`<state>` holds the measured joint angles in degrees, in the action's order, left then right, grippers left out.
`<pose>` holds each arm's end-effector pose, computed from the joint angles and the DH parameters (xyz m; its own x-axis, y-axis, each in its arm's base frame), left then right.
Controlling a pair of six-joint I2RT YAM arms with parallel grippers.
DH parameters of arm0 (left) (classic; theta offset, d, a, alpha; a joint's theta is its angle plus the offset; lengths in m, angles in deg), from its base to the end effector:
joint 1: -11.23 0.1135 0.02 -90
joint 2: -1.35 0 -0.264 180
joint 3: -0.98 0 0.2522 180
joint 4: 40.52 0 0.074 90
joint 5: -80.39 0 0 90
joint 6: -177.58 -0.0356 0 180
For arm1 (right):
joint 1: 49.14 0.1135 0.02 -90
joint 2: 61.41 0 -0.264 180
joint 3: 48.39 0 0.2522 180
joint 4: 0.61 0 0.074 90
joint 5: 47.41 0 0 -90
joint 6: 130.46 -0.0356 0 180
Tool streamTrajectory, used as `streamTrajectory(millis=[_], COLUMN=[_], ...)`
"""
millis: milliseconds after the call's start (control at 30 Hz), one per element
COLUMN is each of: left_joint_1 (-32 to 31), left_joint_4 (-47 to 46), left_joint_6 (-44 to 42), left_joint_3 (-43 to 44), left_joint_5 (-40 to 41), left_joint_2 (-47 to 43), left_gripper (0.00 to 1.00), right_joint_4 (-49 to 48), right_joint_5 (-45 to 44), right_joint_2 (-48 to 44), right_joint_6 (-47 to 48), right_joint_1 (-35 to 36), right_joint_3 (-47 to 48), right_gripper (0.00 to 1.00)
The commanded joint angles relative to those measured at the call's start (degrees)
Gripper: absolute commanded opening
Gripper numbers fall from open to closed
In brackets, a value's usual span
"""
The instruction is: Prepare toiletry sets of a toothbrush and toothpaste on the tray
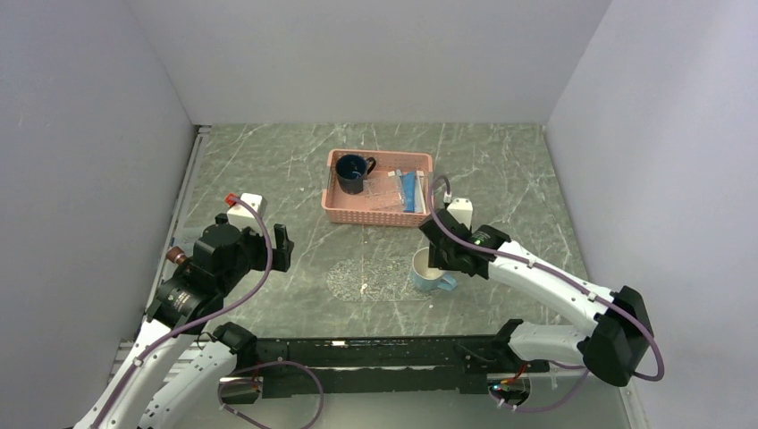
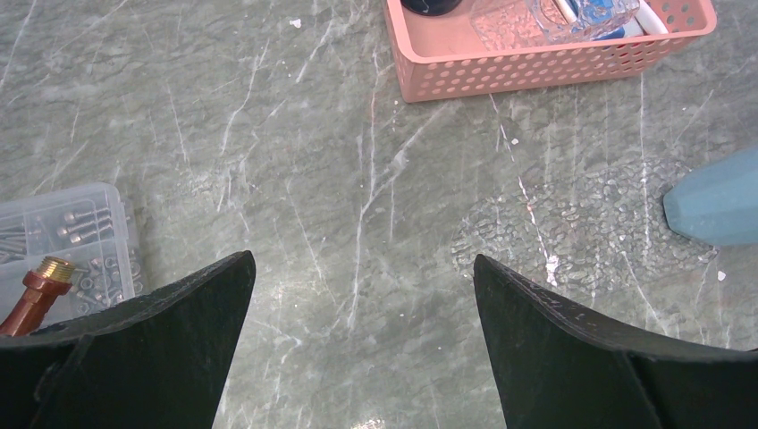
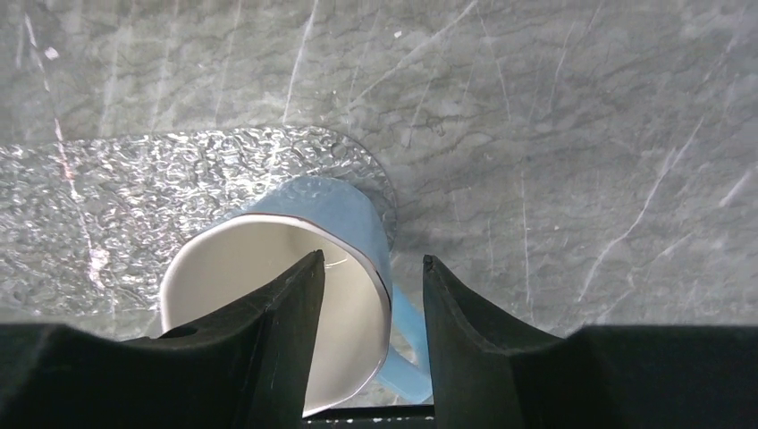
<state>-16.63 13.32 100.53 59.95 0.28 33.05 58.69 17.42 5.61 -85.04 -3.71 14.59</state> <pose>0.1064 -0.0493 0.3190 -0.4581 -0.0076 -0.8889 0.2277 0.9656 -0.1256 0.1625 0.1434 0.2439 -0.8053 0.0878 -0.5864 0.0764 0.9961 0.0442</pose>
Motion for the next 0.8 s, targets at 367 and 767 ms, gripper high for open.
streamTrajectory(millis=[367,767], left_joint_1=[-0.05,-0.04], left_joint_4=[-2.24,-2.02], left_joint_6=[-0.39,-0.25], left_joint_3=[0.06,0.06], left_joint_5=[-0.15,1.17], left_joint_2=[-0.85,-1.93], left_gripper=[0.99,0.99], right_joint_4=[1.66,-1.85], right_joint_5=[-4.18,1.53], right_joint_2=[7.68,27.11], right_joint_6=[10.16,18.01], right_joint_1=[0.20,-0.69], right_joint_3=[23.42,42.10], right_gripper=[0.51,0.47])
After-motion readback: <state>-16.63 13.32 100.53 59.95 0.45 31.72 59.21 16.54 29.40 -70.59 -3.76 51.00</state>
